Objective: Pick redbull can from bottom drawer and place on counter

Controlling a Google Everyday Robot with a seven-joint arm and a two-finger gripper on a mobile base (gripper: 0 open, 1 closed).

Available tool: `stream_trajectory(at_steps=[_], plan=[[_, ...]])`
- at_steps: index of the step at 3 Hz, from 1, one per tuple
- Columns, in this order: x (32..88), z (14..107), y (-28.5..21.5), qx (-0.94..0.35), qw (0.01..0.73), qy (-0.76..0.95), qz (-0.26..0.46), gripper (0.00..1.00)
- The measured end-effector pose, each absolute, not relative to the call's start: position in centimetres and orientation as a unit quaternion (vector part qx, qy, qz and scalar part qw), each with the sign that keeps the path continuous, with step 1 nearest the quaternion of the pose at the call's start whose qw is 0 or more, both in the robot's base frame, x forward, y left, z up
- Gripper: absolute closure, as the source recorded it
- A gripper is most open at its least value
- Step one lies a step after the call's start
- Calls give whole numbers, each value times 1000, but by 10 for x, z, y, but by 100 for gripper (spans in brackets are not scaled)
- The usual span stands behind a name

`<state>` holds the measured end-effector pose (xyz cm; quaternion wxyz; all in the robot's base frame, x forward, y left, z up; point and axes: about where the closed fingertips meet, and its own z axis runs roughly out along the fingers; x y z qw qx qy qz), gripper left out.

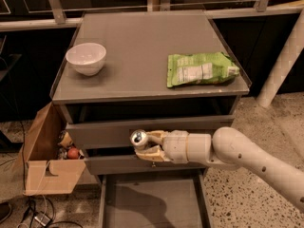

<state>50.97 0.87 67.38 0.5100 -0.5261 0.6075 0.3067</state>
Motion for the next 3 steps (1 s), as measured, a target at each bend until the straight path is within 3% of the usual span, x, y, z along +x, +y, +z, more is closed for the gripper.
stream_trajectory(at_steps=[3], plan=[[510,741,9,-552,513,586,298,100]])
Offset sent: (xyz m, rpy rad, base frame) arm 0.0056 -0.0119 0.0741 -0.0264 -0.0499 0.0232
